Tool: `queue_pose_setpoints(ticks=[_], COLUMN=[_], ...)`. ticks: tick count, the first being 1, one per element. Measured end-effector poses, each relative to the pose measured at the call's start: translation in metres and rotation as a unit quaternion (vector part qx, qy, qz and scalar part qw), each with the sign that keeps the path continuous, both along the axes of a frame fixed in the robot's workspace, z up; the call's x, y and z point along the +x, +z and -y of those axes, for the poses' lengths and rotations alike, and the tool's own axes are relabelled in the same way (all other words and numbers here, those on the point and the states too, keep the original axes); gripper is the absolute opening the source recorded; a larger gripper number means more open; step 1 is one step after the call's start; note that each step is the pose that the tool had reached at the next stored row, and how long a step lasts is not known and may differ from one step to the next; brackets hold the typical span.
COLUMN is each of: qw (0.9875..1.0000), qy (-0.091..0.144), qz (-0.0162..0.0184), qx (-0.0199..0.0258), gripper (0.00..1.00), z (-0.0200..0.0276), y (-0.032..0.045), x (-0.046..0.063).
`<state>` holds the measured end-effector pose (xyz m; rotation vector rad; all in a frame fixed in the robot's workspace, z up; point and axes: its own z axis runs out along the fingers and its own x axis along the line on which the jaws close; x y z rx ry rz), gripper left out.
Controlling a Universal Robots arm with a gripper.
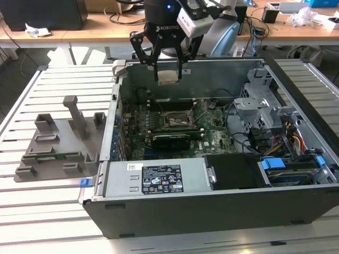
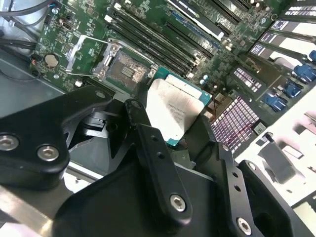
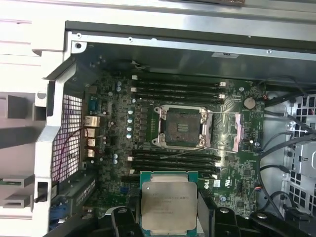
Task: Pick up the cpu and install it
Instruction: 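Pick up the cpu and move it towards the insertion slot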
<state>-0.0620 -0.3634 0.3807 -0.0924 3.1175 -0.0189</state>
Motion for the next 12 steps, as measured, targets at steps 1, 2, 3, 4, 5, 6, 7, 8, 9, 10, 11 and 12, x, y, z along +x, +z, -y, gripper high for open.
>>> queue_pose_setpoints(ticks=[1, 2, 3, 4, 5, 6, 7, 8, 9, 10, 11, 12], qw=[1.0, 1.0, 1.0, 1.0, 1.0, 1.0, 1.0, 1.0, 1.0, 1.0, 1.0, 1.0], qy=[0.0, 0.0, 0.0, 0.0, 0.0, 0.0, 0.0, 0.0, 0.0, 0.0, 0.0, 0.0], qz=[0.0, 0.0, 0.0, 0.0, 0.0, 0.0, 0.0, 0.0, 0.0, 0.0, 0.0, 0.0], qx=[0.0, 0.0, 0.0, 0.0, 0.0, 0.0, 0.0, 0.0, 0.0, 0.0, 0.0, 0.0], gripper=[0.55, 0.55, 0.55, 0.55, 0.55, 0.55, 0.55, 0.55, 0.55, 0.55, 0.55, 0.55], z=[0.0, 0.0, 0.0, 0.0, 0.0, 0.0, 0.0, 0.0, 0.0, 0.0, 0.0, 0.0], y=[-0.0001, -0.0001, -0.0002, -0.0003, -0.0003, -0.0003, -0.0004, -0.0004, -0.0005, -0.0006, -0.0007, -0.0008], x=[0.002, 0.003, 0.006, 0.007, 0.009, 0.011, 0.013, 0.014, 0.017, 0.018, 0.021, 0.023])
